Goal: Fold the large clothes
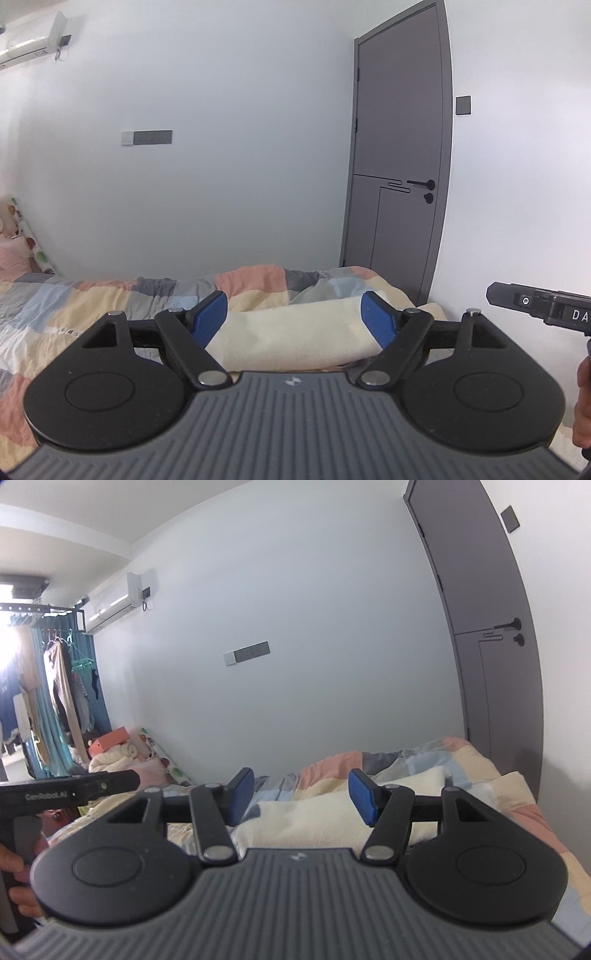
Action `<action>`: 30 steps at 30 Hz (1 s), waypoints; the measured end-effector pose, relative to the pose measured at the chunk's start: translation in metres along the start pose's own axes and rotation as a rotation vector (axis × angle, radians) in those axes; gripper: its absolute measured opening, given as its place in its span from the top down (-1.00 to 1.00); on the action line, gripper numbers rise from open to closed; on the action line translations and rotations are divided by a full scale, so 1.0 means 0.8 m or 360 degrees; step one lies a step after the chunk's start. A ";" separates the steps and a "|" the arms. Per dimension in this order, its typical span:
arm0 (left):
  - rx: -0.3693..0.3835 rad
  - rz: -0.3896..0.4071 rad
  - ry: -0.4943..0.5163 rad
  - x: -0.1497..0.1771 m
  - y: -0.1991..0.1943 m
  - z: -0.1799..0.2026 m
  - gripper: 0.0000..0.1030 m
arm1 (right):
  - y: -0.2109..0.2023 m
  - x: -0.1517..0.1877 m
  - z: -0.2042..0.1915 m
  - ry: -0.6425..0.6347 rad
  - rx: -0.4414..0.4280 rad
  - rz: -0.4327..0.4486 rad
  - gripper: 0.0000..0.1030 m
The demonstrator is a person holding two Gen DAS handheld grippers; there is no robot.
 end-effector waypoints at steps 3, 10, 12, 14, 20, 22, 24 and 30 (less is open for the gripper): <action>0.0061 -0.0040 -0.0068 0.016 -0.012 0.000 -0.63 | -0.005 0.014 -0.013 -0.0031 -0.0008 -0.0038 -0.17; -0.0012 -0.0074 -0.0023 0.053 -0.020 0.001 -0.67 | -0.009 0.050 -0.025 -0.0034 0.0006 -0.0138 -0.17; -0.0025 -0.0087 -0.0035 0.062 -0.019 -0.001 -0.67 | -0.009 0.060 -0.023 -0.0013 0.0020 -0.0156 -0.17; -0.0033 -0.0102 -0.0028 0.071 -0.017 0.000 -0.67 | -0.008 0.069 -0.021 -0.0005 0.0048 -0.0176 -0.17; -0.0090 -0.0128 0.0015 0.093 -0.005 0.003 -0.70 | -0.006 0.091 -0.021 -0.0041 0.0109 -0.0239 -0.17; -0.0109 -0.0136 0.0026 0.098 -0.001 0.003 -0.70 | -0.006 0.096 -0.020 -0.0056 0.0130 -0.0259 -0.17; -0.0117 -0.0139 0.0028 0.101 0.001 0.002 -0.70 | -0.006 0.100 -0.018 -0.0045 0.0144 -0.0267 -0.17; -0.0115 -0.0150 0.0037 0.103 0.003 0.002 -0.71 | -0.007 0.105 -0.012 -0.0014 0.0159 -0.0283 -0.17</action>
Point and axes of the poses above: each gripper's, at about its wrist camera, not at the fingertips, and y roughly the way its jaws point, z to its right, x to its underside, the point moved 5 cm from there along y, roughly the way its jaws point, and after that the axes turned 13 degrees about -x, right-handed, at the moved point
